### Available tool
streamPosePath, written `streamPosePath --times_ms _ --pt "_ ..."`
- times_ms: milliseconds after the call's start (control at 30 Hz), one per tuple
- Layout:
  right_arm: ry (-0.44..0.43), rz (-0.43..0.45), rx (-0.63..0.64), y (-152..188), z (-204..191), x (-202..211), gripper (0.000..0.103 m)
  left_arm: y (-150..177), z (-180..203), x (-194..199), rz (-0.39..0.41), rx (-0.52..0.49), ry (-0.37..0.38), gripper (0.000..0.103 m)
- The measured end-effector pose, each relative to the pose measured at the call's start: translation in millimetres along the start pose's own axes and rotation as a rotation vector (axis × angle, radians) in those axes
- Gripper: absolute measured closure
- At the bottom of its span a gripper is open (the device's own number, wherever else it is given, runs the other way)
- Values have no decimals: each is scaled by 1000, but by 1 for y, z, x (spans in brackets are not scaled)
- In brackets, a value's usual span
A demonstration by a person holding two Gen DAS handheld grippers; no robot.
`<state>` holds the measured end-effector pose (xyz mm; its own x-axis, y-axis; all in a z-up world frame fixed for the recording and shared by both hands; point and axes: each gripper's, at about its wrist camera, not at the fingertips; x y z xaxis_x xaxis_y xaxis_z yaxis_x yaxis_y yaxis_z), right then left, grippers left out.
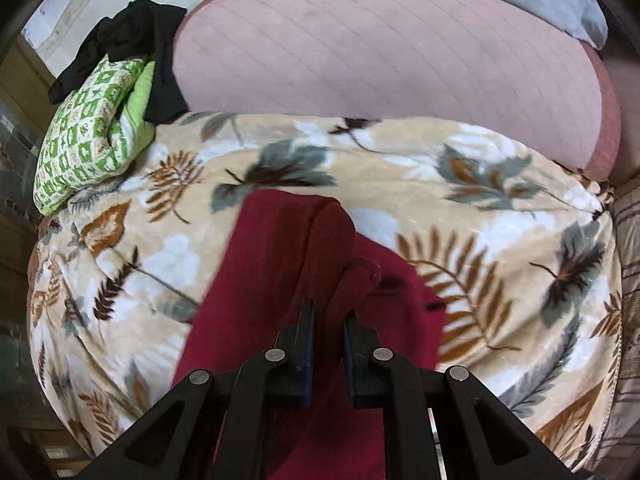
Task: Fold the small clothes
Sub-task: 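Lift and fold the sweater over with the left gripper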
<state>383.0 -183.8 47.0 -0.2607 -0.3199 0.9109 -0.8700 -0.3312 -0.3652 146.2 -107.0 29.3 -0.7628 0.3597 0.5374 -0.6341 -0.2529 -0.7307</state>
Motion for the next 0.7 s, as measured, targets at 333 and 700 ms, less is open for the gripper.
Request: streamPosePath --times_ms 333,700 --pt "-9 87 -172 52 78 -25 75 28 10 -50 -398 114 271 64" --pt "-30 364 73 105 21 77 73 -35 -68 28 -2 353 90 64"
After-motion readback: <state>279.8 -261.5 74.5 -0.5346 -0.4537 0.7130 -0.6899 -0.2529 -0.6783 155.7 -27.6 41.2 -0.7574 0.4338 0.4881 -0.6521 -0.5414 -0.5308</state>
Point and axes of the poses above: each gripper's, at about its wrist camera, not at the fingertips, and x roughly against the way its jaws point, z to its right, y to its underside, and after that the axes turned 1 degree about x, right-handed
